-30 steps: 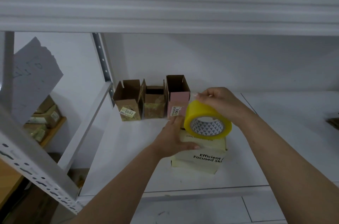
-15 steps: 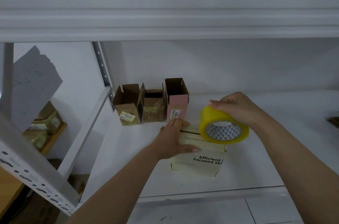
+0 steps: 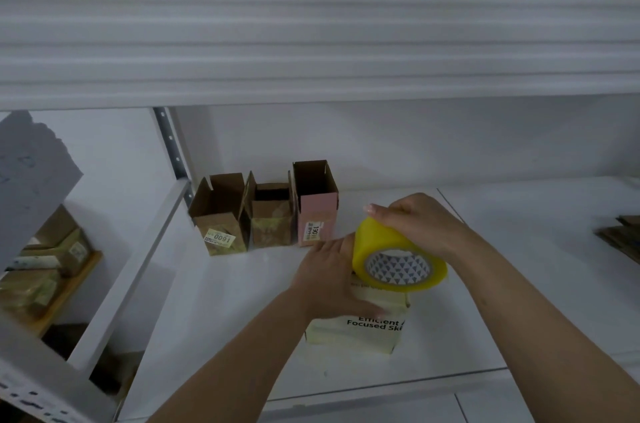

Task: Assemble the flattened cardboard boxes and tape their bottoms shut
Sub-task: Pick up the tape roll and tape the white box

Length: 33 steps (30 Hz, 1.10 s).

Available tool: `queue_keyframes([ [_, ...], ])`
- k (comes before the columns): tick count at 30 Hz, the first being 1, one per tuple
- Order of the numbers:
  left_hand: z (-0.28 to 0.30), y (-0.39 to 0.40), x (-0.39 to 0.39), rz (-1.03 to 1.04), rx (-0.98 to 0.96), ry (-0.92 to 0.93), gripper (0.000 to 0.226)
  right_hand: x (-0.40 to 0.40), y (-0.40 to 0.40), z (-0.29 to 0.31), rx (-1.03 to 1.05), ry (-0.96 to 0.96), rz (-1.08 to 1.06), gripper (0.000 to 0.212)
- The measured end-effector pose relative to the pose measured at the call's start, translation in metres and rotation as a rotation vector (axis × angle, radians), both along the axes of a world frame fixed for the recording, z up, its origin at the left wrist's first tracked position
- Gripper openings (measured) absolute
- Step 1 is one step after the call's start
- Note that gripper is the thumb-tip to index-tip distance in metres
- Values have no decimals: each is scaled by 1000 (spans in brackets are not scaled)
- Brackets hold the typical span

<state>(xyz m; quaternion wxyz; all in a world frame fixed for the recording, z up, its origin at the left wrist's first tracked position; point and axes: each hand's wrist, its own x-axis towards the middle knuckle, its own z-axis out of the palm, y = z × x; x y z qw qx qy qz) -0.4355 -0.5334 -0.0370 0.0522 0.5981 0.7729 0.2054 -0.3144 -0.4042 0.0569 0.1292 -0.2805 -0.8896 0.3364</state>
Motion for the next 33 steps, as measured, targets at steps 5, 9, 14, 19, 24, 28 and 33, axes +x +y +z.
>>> queue_keyframes([
  [5, 2, 1, 2, 10, -90, 42, 129, 6, -2, 7, -169, 70, 47, 67],
  [9, 2, 1, 1, 12, -129, 33, 128, 20, -6, 2, -404, 198, 34, 54],
  [14, 2, 2, 2, 33, -164, 72, 115, 15, -6, -7, -370, 252, -59, 79],
  [19, 3, 3, 2, 29, -186, 102, 113, 13, -6, -3, -287, 169, -91, 58],
  [24, 7, 2, 1, 22, -182, 101, 108, 33, 9, 15, -103, 3, -131, 57],
  [28, 7, 2, 2, 11, -201, 134, 105, 59, 31, 10, 80, -377, -207, 57],
  [33, 5, 3, -1, -7, -226, 202, 105, 66, 37, -33, 27, -440, -244, 55],
])
